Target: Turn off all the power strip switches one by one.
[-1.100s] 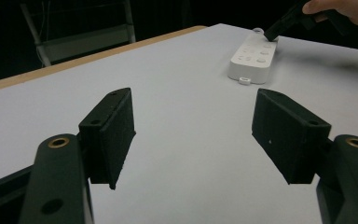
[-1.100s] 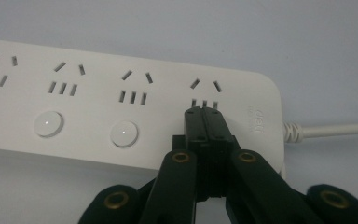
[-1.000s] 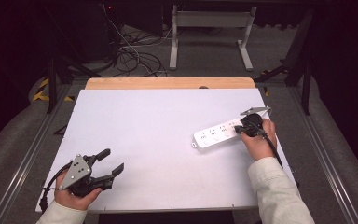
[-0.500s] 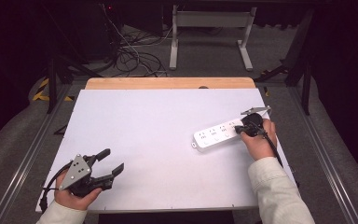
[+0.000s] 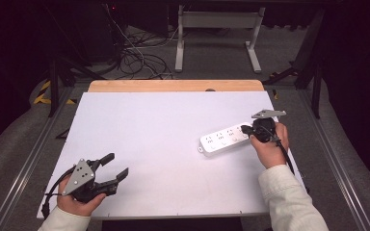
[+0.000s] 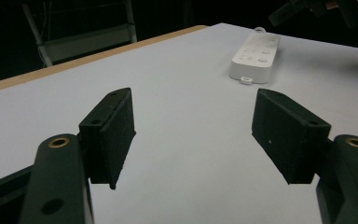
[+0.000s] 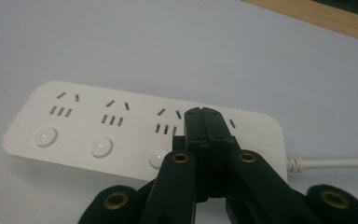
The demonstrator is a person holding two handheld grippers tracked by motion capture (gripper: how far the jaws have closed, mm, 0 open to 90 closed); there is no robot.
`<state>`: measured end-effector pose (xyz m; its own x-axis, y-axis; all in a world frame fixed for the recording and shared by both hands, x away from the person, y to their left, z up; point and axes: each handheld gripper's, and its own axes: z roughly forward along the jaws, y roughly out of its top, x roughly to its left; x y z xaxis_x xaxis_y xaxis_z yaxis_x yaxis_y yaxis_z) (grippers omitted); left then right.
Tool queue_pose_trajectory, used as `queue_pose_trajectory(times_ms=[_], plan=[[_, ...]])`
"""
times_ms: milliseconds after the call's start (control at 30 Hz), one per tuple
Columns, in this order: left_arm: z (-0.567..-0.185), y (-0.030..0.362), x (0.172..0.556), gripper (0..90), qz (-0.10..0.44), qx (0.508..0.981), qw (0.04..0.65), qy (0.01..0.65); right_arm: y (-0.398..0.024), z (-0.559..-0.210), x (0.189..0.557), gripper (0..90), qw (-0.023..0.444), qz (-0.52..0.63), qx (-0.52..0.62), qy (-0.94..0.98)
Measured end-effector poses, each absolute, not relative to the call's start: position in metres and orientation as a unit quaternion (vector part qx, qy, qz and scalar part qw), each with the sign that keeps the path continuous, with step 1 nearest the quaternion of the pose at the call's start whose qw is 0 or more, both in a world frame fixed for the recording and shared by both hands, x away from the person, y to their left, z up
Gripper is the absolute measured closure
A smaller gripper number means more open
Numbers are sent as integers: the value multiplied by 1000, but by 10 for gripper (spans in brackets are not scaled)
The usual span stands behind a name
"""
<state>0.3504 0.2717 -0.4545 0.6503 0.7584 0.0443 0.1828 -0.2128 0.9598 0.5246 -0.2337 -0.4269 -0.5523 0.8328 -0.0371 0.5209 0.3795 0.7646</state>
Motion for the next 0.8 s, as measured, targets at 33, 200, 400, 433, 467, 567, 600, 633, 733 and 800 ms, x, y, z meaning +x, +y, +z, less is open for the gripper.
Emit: queue_pose_trajectory(times_ms=[33,200,400,433,467,567,600,633,733,800], plan=[[-455,272,351,305,267,731,539,321,-233,-425,524,900,213,369,419,802],[-455,272,351,305,267,731,539,321,-224,-426,521,900,200,384,402,807],[-455,272,351,305,268,732,538,320,-211,-432,520,900,183,394,389,812],[-455,272,351,305,268,733,538,319,-210,-433,520,900,183,392,388,814],[-455,272,351,305,268,732,538,319,-209,-433,520,900,183,389,388,815],[-455,272,351,305,267,733,539,319,-209,-435,521,900,182,388,391,815],[-455,272,351,305,267,732,539,319,-209,-437,522,900,184,383,393,816],[-455,272,351,305,266,732,539,320,-209,-437,522,900,184,383,393,816],[-455,272,351,305,266,733,539,320,-210,-440,524,900,190,362,397,822],[-455,272,351,305,266,733,538,320,-211,-441,525,900,192,348,402,825]])
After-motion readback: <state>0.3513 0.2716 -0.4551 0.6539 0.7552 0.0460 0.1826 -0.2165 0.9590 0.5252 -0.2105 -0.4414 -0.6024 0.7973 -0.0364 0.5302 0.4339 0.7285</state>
